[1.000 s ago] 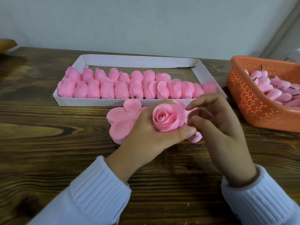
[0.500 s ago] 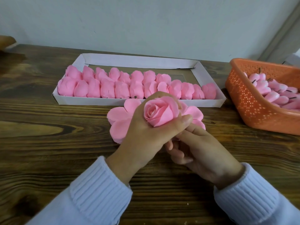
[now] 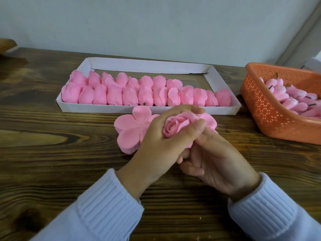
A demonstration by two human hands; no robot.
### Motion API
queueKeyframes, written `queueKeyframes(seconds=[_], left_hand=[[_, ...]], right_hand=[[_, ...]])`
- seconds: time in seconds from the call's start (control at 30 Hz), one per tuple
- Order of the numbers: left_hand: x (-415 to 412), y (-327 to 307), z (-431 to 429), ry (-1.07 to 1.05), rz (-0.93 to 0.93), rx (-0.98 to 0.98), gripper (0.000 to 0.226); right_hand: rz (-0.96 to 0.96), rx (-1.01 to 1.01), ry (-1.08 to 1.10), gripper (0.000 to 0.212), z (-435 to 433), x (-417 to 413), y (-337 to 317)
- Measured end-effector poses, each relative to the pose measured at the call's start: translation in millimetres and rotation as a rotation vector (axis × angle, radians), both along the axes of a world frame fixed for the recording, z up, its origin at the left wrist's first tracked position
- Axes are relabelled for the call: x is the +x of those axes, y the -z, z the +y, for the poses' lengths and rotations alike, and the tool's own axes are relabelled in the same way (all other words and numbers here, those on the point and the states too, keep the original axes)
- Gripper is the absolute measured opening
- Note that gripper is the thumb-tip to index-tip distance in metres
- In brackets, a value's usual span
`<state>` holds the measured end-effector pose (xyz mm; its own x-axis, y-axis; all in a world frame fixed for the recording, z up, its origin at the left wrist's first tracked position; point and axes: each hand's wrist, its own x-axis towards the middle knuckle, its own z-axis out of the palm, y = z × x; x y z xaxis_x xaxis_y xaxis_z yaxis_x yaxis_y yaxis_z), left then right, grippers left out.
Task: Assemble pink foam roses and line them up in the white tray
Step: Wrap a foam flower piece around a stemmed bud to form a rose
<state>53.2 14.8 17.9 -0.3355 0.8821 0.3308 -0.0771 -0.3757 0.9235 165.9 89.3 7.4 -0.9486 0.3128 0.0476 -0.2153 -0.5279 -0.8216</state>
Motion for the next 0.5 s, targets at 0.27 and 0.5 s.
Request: queueKeyframes(seconds=[0.27, 0.5], left_hand=[[3.8, 1.9, -2.0, 0.097, 0.072, -0.003, 0.015], [5.1, 3.3, 0.0, 0.016, -0.092, 0.024, 0.002]], right_hand=[[-0.147, 0.023, 0.13, 0.026, -2.3, -1.7, -0.9], [-0.026, -0.092, -0.009, 0.051, -1.0, 1.1, 1.7]])
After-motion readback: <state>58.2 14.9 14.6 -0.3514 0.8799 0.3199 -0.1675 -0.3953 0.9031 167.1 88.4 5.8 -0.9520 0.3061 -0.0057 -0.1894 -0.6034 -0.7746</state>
